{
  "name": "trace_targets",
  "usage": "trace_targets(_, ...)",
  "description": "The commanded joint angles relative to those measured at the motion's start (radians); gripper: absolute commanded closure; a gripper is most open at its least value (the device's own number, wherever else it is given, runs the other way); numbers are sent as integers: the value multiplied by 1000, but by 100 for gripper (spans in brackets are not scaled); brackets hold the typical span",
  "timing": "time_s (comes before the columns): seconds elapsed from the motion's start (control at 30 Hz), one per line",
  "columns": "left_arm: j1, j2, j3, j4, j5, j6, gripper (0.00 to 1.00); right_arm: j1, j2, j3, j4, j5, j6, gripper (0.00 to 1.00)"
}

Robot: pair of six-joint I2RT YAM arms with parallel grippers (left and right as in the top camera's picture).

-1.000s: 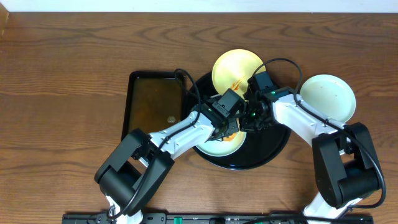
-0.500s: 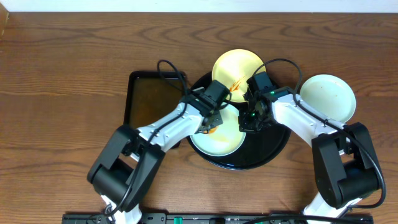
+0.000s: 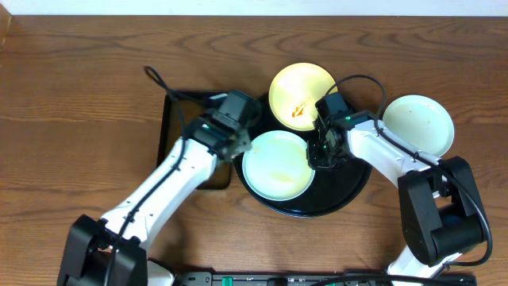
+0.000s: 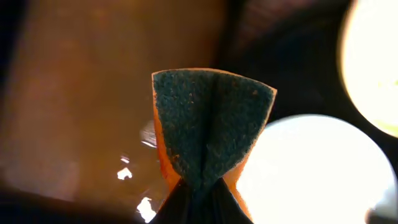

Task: Clean dirty plates on tray and stack at the side
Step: 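Dip the sponge into the water tray and release it with the left gripper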

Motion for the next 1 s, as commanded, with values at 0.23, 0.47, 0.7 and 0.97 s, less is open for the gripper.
trace_targets(0.23, 241, 50, -8, -16, 30, 209, 93, 11, 9, -2, 27, 37, 1, 77)
trace_targets(0.47, 344, 203, -26, 122, 435, 478, 93, 24, 9, -2, 33, 38, 1, 80)
trace_targets(0.7, 486, 319, -29, 156, 647, 655, 92, 24, 9, -2, 32, 38, 1, 83)
trace_targets(0.97, 633, 411, -38, 134, 521, 601, 93, 24, 9, -2, 29, 38, 1, 84)
